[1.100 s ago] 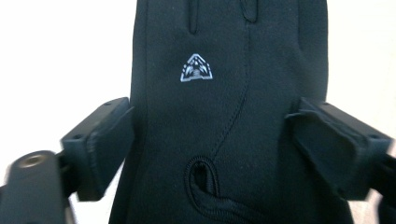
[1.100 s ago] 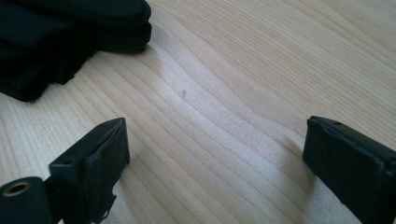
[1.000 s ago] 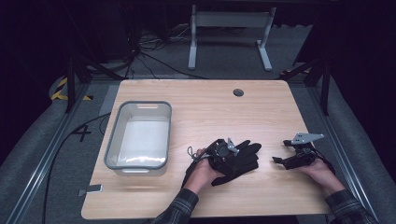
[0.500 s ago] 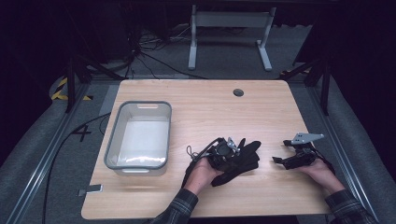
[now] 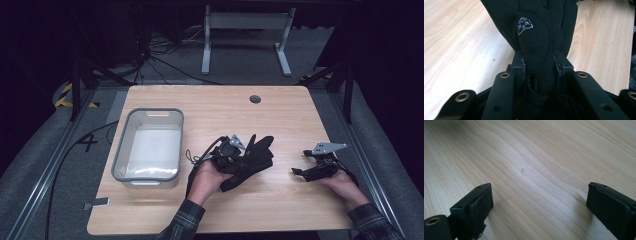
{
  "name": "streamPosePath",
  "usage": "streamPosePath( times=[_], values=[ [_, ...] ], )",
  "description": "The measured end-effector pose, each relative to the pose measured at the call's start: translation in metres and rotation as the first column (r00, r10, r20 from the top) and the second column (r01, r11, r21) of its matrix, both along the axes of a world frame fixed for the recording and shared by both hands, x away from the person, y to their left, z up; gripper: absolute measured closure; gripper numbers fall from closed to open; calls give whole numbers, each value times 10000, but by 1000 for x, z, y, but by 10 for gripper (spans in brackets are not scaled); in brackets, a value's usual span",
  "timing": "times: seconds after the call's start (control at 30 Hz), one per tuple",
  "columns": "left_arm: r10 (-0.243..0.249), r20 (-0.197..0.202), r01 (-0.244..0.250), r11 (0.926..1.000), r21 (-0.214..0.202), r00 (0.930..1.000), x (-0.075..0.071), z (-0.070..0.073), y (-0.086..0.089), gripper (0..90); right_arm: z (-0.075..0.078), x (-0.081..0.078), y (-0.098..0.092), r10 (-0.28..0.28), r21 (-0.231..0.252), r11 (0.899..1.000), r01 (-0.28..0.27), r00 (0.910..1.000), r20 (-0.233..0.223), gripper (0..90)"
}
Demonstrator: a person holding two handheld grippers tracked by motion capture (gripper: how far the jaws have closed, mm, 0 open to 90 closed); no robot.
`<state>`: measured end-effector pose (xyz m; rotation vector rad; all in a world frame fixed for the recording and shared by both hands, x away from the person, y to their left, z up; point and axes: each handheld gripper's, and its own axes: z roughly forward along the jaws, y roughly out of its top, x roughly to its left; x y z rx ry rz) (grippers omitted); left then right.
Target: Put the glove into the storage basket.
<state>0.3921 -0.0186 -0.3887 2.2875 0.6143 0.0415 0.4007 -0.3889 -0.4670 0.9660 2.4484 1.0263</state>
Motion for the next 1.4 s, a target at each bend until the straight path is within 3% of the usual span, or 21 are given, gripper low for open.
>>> streamPosePath(
  times=[0.53,0.87,1.07,1.13,1.17,1.27,1.4],
  values=[
    [927,115,-924,9954,-268,9956,8,27,43,679,0,0,0,9,-4,10000,-9,10000,-8,75],
    [1744,335,-1734,9844,-310,9841,10,37,74,679,0,0,0,-22,0,10000,22,10000,-32,64],
    [2272,471,-2253,9734,-425,9727,10,42,98,679,-1,2,1,-238,-139,9996,236,9996,-141,2],
    [2616,535,-2597,9649,-404,9637,10,43,109,679,-1,2,1,-250,-158,9996,247,9996,-132,0],
    [2616,535,-2597,9649,-404,9637,10,43,109,679,-1,2,1,-250,-158,9996,247,9996,-132,0],
    [2933,543,-2910,9556,-465,9545,9,44,120,679,-1,2,1,-251,-158,9996,249,9996,-131,0],
    [3465,583,-3433,9374,-584,9363,9,44,137,679,-1,2,1,-251,-157,9996,249,9996,-132,0]
  ],
)
